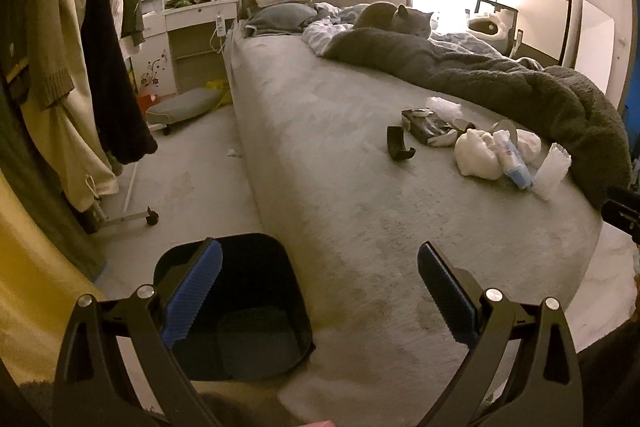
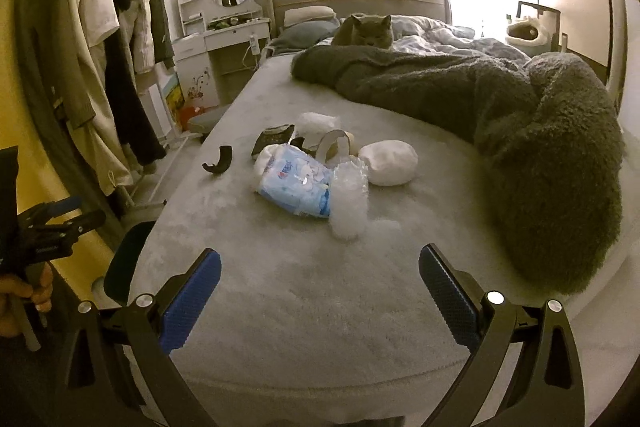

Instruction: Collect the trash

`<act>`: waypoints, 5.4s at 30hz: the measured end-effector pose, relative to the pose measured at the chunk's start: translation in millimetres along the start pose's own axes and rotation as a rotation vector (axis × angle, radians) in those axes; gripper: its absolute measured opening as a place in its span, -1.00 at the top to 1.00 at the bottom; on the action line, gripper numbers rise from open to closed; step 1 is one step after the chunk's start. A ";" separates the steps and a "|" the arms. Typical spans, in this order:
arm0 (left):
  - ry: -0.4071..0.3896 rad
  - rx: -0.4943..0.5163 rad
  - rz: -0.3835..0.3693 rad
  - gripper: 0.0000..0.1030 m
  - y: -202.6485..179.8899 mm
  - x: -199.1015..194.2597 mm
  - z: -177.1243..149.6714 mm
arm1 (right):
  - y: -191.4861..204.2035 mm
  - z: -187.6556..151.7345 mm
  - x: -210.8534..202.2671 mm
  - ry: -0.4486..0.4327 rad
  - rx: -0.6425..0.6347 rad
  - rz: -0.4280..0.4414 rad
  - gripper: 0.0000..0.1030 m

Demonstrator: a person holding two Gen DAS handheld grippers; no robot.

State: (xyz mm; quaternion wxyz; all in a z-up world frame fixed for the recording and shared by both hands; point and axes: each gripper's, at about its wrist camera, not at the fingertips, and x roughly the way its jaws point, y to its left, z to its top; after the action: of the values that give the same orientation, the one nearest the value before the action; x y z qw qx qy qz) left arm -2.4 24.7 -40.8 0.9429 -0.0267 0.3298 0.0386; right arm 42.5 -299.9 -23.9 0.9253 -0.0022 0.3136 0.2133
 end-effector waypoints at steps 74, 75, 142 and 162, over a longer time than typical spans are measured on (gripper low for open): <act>-0.009 0.147 -0.260 -0.68 -16.4 72.0 62.3 | -21.4 39.2 78.8 0.085 0.073 -0.058 0.29; 0.004 0.146 -0.266 -0.66 -18.4 77.5 64.3 | -22.1 40.0 79.6 0.090 0.078 -0.058 0.37; 0.505 -0.039 -0.092 0.55 135.1 156.1 -1.0 | 241.9 109.5 214.3 0.249 -0.162 0.405 0.47; 0.704 -0.102 -0.144 0.36 181.2 160.6 -51.1 | 306.9 76.3 270.1 0.433 -0.239 0.403 0.47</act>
State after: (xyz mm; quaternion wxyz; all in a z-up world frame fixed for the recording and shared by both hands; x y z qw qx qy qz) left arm 74.7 210.2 -185.5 0.7693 -0.1085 0.6291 -0.0233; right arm 157.6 95.8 -79.8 0.7693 -0.0941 0.4701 0.4223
